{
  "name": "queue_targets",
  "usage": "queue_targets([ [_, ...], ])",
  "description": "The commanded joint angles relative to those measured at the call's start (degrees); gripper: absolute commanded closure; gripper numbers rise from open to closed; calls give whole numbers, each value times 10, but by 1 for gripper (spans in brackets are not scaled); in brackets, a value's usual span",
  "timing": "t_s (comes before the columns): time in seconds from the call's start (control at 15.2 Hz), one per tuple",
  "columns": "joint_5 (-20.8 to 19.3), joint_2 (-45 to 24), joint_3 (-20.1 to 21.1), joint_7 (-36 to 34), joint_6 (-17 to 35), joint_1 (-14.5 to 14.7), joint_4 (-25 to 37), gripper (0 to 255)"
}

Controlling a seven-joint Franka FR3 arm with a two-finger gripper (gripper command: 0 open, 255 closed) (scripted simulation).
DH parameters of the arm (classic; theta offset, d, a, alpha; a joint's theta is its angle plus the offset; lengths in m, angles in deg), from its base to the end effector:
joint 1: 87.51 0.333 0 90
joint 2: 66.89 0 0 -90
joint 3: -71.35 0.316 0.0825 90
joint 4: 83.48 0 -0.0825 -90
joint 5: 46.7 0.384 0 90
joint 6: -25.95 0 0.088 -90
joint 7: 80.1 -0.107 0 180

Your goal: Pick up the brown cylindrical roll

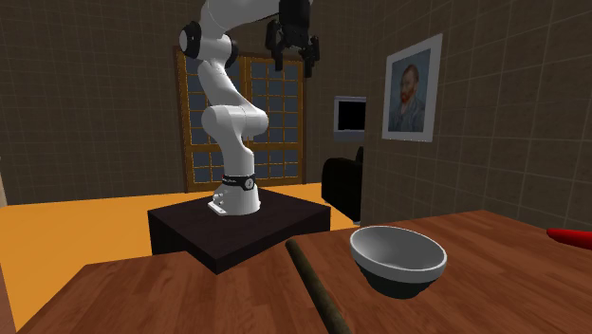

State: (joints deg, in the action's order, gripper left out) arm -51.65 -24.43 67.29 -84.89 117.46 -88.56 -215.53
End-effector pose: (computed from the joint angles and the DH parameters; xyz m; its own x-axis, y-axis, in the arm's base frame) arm 0.3205 -0.0447 0.6023 0.9876 -0.1528 0.0353 -0.1540 -0.9874 0.0357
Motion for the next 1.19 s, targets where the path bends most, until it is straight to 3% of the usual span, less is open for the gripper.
queue_targets([
  [0.0,0,0,0,0,0,0,0,0],
  [0.59,-9,-91,-11,-45,174,-19,-93,0],
  [1.12,-14,-226,-23,-83,331,-35,-125,0],
])
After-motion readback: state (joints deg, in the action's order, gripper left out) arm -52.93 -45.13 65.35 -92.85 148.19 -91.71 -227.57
